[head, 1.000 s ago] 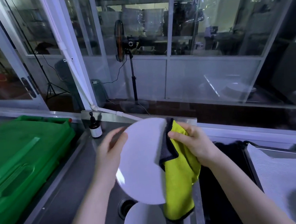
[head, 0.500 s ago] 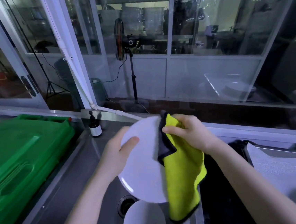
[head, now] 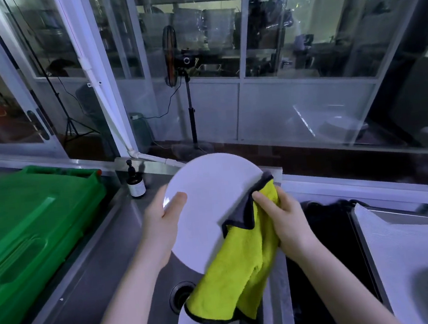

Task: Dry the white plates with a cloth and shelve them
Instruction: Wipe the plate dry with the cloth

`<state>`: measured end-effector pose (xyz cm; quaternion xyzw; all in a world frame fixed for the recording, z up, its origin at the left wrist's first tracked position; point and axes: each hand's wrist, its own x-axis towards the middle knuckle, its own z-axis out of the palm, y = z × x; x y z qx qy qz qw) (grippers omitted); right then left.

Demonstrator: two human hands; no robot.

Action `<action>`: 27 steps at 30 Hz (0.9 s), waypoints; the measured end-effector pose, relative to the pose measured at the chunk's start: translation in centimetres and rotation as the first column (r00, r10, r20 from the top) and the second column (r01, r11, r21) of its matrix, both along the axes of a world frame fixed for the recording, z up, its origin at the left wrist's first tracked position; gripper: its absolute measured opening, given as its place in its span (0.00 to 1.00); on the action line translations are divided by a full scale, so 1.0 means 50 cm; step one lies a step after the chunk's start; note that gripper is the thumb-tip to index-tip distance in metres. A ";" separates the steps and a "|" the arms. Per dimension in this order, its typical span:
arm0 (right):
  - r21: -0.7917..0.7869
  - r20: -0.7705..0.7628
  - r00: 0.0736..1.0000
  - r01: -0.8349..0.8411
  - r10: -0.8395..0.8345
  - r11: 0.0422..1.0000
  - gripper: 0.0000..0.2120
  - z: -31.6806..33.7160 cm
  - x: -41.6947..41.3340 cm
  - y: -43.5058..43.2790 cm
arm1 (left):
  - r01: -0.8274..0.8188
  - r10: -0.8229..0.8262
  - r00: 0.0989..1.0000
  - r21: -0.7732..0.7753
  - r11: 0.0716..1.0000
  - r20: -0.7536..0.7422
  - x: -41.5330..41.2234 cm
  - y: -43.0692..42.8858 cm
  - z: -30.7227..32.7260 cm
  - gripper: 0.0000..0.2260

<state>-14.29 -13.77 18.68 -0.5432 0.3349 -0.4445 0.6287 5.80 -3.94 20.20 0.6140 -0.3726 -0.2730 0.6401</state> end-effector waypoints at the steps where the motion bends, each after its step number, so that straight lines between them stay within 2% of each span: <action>1: -0.055 -0.049 0.998 -0.033 0.030 0.998 0.04 0.017 -0.003 -0.012 | 0.043 -0.044 0.997 0.029 0.999 0.060 0.012 -0.002 0.010 0.12; 4: -0.244 -0.250 0.953 -0.233 0.171 0.941 0.05 0.076 0.000 -0.047 | 0.155 -0.190 0.942 0.142 0.978 0.278 0.040 -0.018 0.042 0.10; 6: -0.309 -0.382 0.884 -0.396 0.268 0.865 0.04 0.105 0.013 -0.055 | 0.220 -0.313 0.842 0.251 0.943 0.440 0.039 -0.030 0.062 0.10; 8: -0.314 -0.465 0.822 -0.500 0.329 0.807 0.06 0.115 0.022 -0.060 | 0.279 -0.428 0.741 0.342 0.897 0.518 0.030 -0.040 0.075 0.08; 9: -0.304 -0.474 0.811 -0.517 0.344 0.800 0.07 0.115 0.023 -0.061 | 0.299 -0.456 0.731 0.363 0.883 0.508 0.028 -0.043 0.078 0.08; 10: -0.306 -0.468 0.818 -0.506 0.335 0.807 0.08 0.113 0.020 -0.062 | 0.313 -0.459 0.755 0.358 0.880 0.468 0.028 -0.041 0.080 0.10; 12: -0.326 -0.382 0.890 -0.382 0.249 0.865 0.09 0.105 0.009 -0.066 | 0.288 -0.350 0.881 0.228 0.930 0.317 0.026 -0.030 0.071 0.11; 14: -0.266 -0.153 0.982 -0.148 0.110 0.952 0.08 0.086 -0.001 -0.061 | 0.076 -0.077 0.993 0.020 0.997 0.086 0.007 -0.017 0.037 0.09; 16: -0.039 0.080 0.996 0.046 -0.043 0.998 0.05 0.057 0.001 -0.044 | -0.163 0.153 0.979 -0.065 0.984 -0.132 -0.030 -0.007 -0.010 0.10; 17: 0.090 0.150 0.983 0.092 -0.104 0.992 0.04 0.041 0.007 -0.031 | -0.210 0.189 0.961 -0.087 0.974 -0.204 -0.052 -0.006 -0.030 0.11; 19: 0.252 0.179 0.967 0.130 -0.179 0.959 0.04 0.010 0.018 -0.010 | -0.227 0.190 0.943 -0.112 0.967 -0.272 -0.085 -0.009 -0.053 0.14; 21: 0.278 0.131 0.974 0.143 -0.185 0.950 0.05 0.000 0.021 -0.003 | -0.215 0.180 0.949 -0.111 0.970 -0.258 -0.082 -0.015 -0.055 0.16; 24: 0.098 0.021 0.995 0.097 -0.099 0.990 0.04 0.031 0.009 -0.027 | -0.115 0.106 0.989 -0.077 0.990 -0.106 -0.042 -0.014 -0.045 0.15; 26: -0.169 -0.149 0.989 -0.006 -0.019 0.986 0.06 0.073 0.000 -0.051 | -0.004 0.008 0.997 -0.057 0.998 0.071 -0.014 -0.009 -0.021 0.14; 27: -0.315 -0.276 0.961 -0.090 -0.001 0.945 0.09 0.097 0.000 -0.061 | 0.050 -0.042 0.985 -0.044 0.998 0.165 -0.004 -0.010 -0.005 0.15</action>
